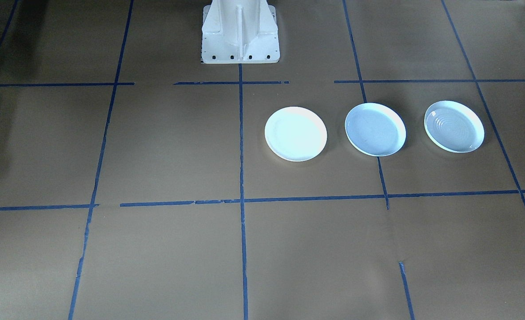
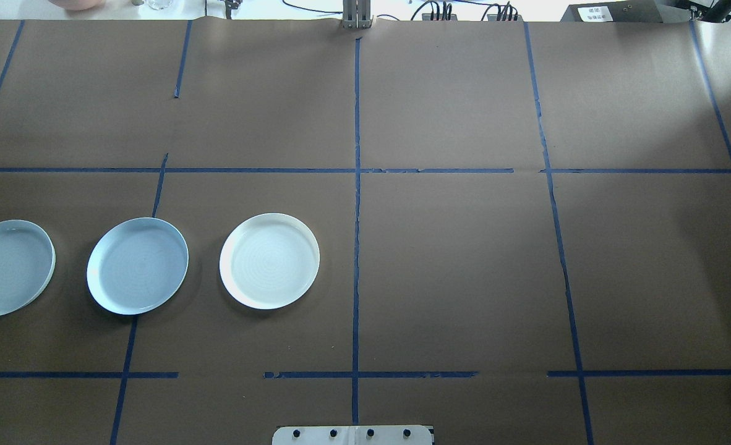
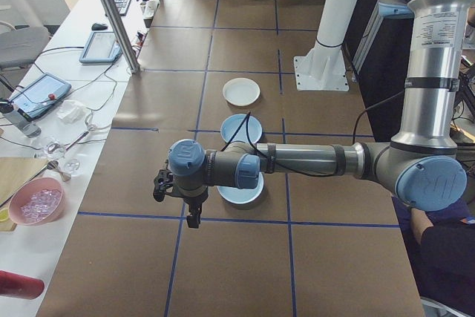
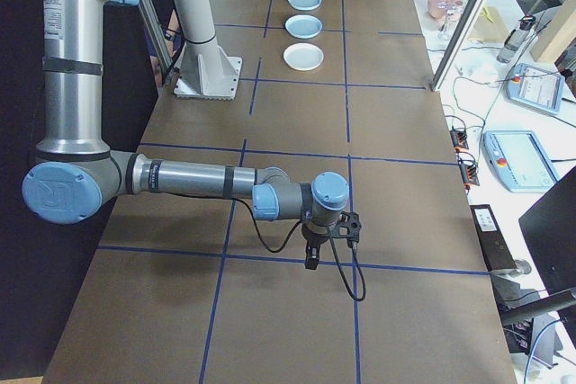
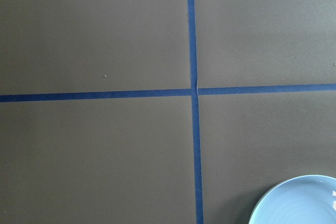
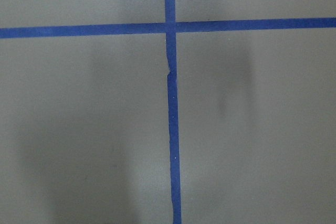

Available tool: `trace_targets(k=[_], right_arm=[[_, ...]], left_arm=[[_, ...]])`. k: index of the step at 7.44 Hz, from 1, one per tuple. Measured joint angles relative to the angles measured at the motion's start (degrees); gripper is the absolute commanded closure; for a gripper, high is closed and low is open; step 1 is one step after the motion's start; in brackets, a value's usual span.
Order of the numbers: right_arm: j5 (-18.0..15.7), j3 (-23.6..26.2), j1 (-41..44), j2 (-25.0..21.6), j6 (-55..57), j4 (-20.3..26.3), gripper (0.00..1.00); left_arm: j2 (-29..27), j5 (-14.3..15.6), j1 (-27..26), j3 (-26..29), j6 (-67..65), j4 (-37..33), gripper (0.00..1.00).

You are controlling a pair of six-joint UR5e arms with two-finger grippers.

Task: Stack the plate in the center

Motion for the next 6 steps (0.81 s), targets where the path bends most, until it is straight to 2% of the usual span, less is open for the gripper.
trace_targets(k=[4, 6], right_arm=[[0.0, 0.0, 0.0, 0.0, 0.0, 0.0, 0.00], [0.0, 0.0, 0.0, 0.0, 0.0, 0.0, 0.00]], left_arm=[[-0.4, -0.3, 0.5, 0.3, -0.6, -0.2, 0.00], [-0.6, -0.4, 3.2, -0.2, -7.1, -1.5, 0.00]])
